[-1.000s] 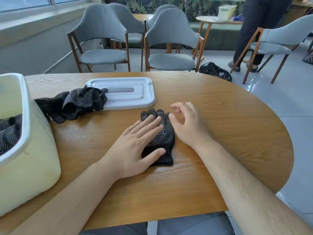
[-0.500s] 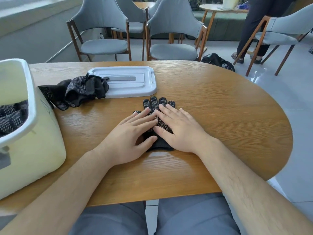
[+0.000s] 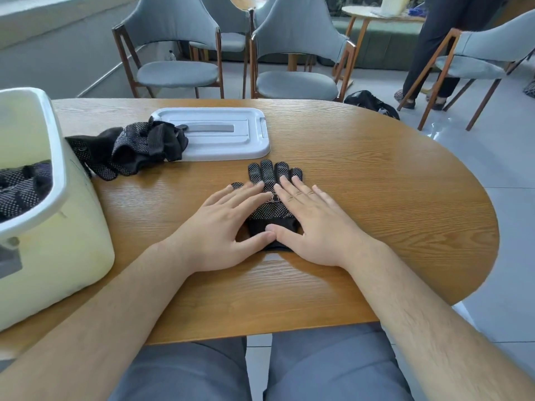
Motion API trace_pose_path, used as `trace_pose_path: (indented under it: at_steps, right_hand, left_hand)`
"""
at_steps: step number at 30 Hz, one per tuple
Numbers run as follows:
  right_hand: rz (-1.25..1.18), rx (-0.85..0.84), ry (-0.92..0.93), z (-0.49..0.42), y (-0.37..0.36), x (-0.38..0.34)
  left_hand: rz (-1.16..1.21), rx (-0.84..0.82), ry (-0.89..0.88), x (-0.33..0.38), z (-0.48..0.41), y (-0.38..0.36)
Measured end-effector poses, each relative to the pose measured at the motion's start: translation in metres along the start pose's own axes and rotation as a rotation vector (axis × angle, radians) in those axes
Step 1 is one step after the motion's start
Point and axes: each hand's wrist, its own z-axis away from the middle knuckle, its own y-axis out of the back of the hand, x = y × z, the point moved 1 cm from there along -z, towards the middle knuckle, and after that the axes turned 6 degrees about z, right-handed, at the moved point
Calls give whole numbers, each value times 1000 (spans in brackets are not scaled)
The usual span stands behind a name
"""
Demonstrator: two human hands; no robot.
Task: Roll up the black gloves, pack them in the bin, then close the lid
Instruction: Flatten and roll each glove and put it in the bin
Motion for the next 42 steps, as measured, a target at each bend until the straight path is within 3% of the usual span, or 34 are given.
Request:
trace_pose_path:
  at_steps: [6, 17, 23, 26, 34, 39, 42]
  right_hand:
    - [-328, 127, 71, 24, 9, 10]
    - [-337, 440, 166, 31, 0, 5]
    - [-326, 487, 196, 31, 1, 2]
    - [-298, 430, 221, 29, 2, 2]
    - [-370, 509, 179, 31, 2, 3]
    - [-482, 511, 97, 34, 3, 2]
    - [-510, 488, 65, 33, 4, 1]
  left_hand:
    - [-5, -23, 12, -7, -14, 6]
    - [156, 119, -246, -4, 1, 4]
    - [78, 243, -348, 4, -1, 1]
    - [74, 296, -330, 6, 0, 1]
    - [85, 252, -258, 7, -3, 0]
    - [400, 262, -72, 12, 1, 3]
    - [468, 266, 5, 15, 0, 1]
